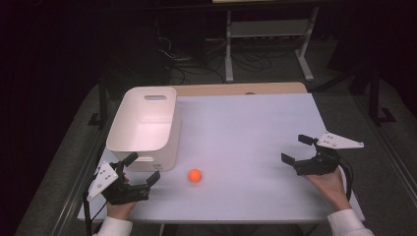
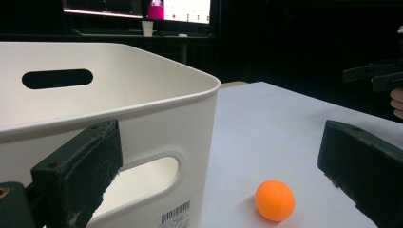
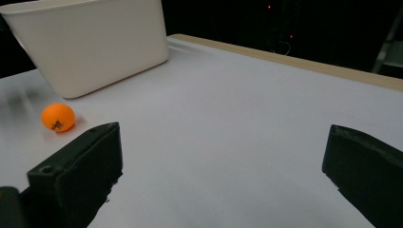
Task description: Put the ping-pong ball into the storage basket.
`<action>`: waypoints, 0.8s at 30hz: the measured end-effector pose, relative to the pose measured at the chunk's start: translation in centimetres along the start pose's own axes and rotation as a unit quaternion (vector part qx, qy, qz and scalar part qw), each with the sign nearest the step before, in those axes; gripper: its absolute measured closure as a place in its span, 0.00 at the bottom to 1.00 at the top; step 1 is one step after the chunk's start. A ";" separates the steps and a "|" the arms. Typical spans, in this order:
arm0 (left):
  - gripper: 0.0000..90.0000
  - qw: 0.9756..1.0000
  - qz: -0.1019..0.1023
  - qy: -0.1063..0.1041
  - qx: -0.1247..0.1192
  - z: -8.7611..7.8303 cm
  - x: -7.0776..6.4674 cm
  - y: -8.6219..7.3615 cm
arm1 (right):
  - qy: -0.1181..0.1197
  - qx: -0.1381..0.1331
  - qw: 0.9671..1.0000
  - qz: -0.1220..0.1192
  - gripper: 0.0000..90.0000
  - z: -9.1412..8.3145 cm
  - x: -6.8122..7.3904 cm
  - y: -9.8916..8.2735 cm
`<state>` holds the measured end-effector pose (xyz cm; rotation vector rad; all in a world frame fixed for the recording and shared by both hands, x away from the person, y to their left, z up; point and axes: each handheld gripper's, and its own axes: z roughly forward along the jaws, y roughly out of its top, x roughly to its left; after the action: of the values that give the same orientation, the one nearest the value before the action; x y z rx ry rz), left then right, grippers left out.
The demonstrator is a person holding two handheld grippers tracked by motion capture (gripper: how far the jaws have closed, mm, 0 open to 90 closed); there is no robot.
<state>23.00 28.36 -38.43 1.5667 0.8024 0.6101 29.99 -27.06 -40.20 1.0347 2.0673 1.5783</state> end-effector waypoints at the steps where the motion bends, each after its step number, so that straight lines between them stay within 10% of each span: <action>1: 0.00 1.000 -0.001 0.001 -0.001 0.0 0.0 0.0 | 0.000 0.002 1.000 0.001 0.00 0.1 0.0 0.0; 24: 0.00 1.000 -0.001 0.005 0.004 0.0 0.0 0.0 | 0.010 0.049 0.999 0.000 0.00 0.1 0.6 0.0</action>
<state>23.00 28.38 -38.48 1.5706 0.8153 0.6138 29.65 -26.52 -40.10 1.0555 2.1779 1.5066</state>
